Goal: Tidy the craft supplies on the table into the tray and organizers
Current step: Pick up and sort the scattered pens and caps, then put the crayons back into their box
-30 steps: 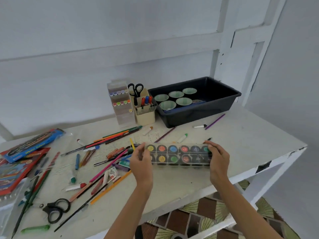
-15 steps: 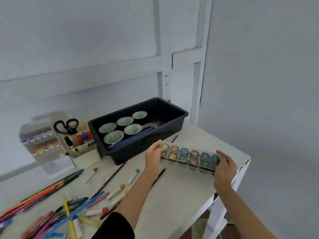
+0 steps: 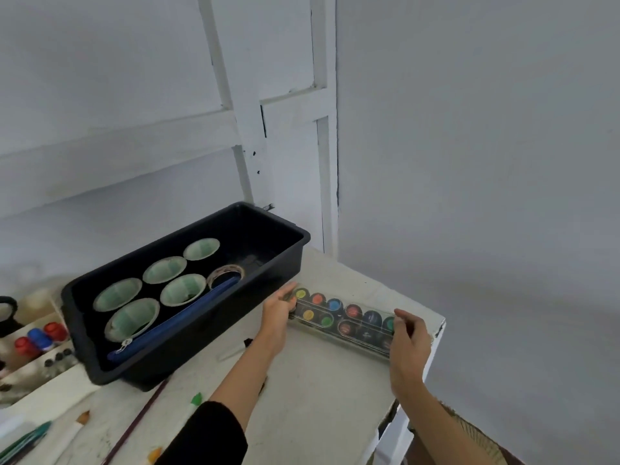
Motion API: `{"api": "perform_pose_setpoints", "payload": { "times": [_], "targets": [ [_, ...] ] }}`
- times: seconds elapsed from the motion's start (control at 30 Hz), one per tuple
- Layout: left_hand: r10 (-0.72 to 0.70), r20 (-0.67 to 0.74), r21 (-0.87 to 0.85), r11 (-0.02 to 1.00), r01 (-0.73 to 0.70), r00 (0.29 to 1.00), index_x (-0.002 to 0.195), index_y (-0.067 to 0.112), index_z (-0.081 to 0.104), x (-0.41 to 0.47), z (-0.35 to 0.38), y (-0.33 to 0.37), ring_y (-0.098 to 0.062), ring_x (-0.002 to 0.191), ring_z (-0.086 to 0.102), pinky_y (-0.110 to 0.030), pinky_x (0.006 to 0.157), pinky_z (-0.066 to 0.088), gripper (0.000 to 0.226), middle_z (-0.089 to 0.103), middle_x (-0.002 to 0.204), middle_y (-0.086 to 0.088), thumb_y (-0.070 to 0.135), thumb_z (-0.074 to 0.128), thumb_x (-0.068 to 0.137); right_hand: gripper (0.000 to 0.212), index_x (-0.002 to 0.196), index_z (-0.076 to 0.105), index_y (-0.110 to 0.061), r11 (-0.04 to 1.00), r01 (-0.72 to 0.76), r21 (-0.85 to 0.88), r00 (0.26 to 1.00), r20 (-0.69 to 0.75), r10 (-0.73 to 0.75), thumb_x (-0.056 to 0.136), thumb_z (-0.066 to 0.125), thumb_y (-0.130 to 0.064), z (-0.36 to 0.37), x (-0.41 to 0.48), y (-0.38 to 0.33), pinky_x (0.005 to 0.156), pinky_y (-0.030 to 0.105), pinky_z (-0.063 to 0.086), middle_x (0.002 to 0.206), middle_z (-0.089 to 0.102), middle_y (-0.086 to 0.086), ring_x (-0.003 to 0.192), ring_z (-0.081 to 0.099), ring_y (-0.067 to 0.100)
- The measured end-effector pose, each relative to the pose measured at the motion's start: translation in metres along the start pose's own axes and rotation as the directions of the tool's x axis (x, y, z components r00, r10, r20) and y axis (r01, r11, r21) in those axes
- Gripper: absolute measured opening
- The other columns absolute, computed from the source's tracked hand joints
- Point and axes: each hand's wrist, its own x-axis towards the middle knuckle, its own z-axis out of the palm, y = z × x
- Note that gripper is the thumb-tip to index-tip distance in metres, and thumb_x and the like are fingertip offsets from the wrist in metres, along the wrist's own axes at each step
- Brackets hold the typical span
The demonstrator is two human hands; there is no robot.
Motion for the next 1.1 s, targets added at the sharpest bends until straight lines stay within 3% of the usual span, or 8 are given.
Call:
{"api": "perform_pose_setpoints", "payload": {
  "times": [0.07, 0.23, 0.5, 0.63, 0.73, 0.83, 0.9, 1.1],
  "targets": [
    [0.0, 0.013, 0.03, 1.0, 0.0, 1.0, 0.125, 0.01, 0.058, 0.009, 0.0, 0.001, -0.012, 0.097, 0.061, -0.013, 0.058, 0.05, 0.042, 0.058, 0.126, -0.008, -0.008, 0.04, 0.092, 0.018, 0.101, 0.064, -0.005, 0.997, 0.023, -0.075, 0.999, 0.044, -0.019, 0.089, 0.051, -0.001, -0.003, 0.006, 0.0, 0.058, 0.03, 0.047, 0.078, 0.059, 0.004, 0.064, 0.051, 0.017],
    [0.037, 0.039, 0.11, 0.993, -0.042, 0.999, 0.122, 0.02, 0.057, 0.017, 0.004, 0.001, -0.005, 0.095, 0.057, -0.013, 0.062, 0.048, 0.031, 0.059, 0.115, 0.001, 0.006, 0.047, 0.096, 0.016, 0.094, 0.069, -0.013, 0.979, 0.094, -0.178, 0.98, 0.191, -0.059, 0.091, 0.054, -0.01, -0.008, 0.013, -0.005, 0.046, 0.01, 0.046, 0.081, 0.066, -0.002, 0.073, 0.062, 0.01],
    [0.181, -0.08, 0.258, 0.954, -0.154, 0.98, 0.121, 0.013, 0.061, 0.031, 0.015, -0.001, -0.009, 0.097, 0.058, -0.01, 0.059, 0.05, 0.029, 0.064, 0.117, -0.006, 0.011, 0.056, 0.092, 0.015, 0.099, 0.071, -0.01, 0.954, 0.169, -0.247, 0.963, 0.248, -0.106, 0.088, 0.063, -0.016, -0.008, 0.013, -0.007, 0.054, 0.004, 0.046, 0.084, 0.067, -0.006, 0.078, 0.061, 0.001],
    [0.241, -0.084, 0.386, 0.902, -0.191, 0.967, 0.121, 0.01, 0.06, 0.034, 0.015, 0.001, -0.012, 0.1, 0.058, -0.009, 0.061, 0.046, 0.029, 0.063, 0.118, -0.008, 0.011, 0.056, 0.092, 0.015, 0.097, 0.07, -0.012, 0.898, 0.248, -0.363, 0.939, 0.319, -0.13, 0.084, 0.066, -0.018, -0.005, 0.018, -0.01, 0.065, 0.015, 0.052, 0.083, 0.066, -0.007, 0.084, 0.063, 0.01],
    [0.356, -0.065, 0.638, 0.733, -0.235, 0.932, 0.121, 0.012, 0.06, 0.032, 0.016, 0.0, -0.013, 0.098, 0.056, -0.011, 0.065, 0.043, 0.029, 0.059, 0.118, -0.009, 0.02, 0.055, 0.094, 0.018, 0.096, 0.071, -0.014, 0.797, 0.368, -0.48, 0.898, 0.406, -0.17, 0.084, 0.063, -0.024, -0.002, 0.023, -0.013, 0.078, 0.038, 0.054, 0.086, 0.069, -0.005, 0.084, 0.063, 0.015],
    [0.511, 0.006, 0.847, 0.455, -0.277, 0.859, 0.127, 0.012, 0.056, 0.022, 0.017, 0.002, -0.016, 0.106, 0.053, -0.022, 0.082, 0.045, 0.036, 0.056, 0.122, -0.008, 0.028, 0.052, 0.094, 0.027, 0.108, 0.068, -0.012, 0.68, 0.458, -0.572, 0.861, 0.476, -0.179, 0.087, 0.058, -0.025, 0.004, 0.025, -0.021, 0.089, 0.041, 0.048, 0.102, 0.07, 0.001, 0.095, 0.06, 0.019],
    [0.574, 0.079, 0.876, 0.35, -0.332, 0.815, 0.133, 0.012, 0.051, 0.011, 0.016, 0.004, -0.017, 0.118, 0.048, -0.024, 0.092, 0.04, 0.042, 0.054, 0.13, -0.005, 0.03, 0.051, 0.095, 0.029, 0.116, 0.064, -0.013, 0.618, 0.526, -0.585, 0.832, 0.503, -0.232, 0.089, 0.058, -0.023, 0.008, 0.024, -0.027, 0.094, 0.037, 0.042, 0.112, 0.066, 0.004, 0.105, 0.055, 0.022],
    [0.679, -0.049, 0.748, 0.511, -0.423, 0.733, 0.11, 0.01, 0.065, -0.052, -0.011, 0.013, -0.012, 0.096, 0.058, -0.025, 0.086, 0.045, 0.022, 0.064, 0.102, -0.002, 0.02, 0.054, 0.094, 0.02, 0.107, 0.065, -0.016, 0.636, 0.664, -0.394, 0.704, 0.618, -0.351, 0.088, 0.059, -0.016, 0.044, -0.019, -0.047, 0.087, 0.037, 0.042, 0.107, 0.064, 0.004, 0.098, 0.052, 0.02]
  ]
}}
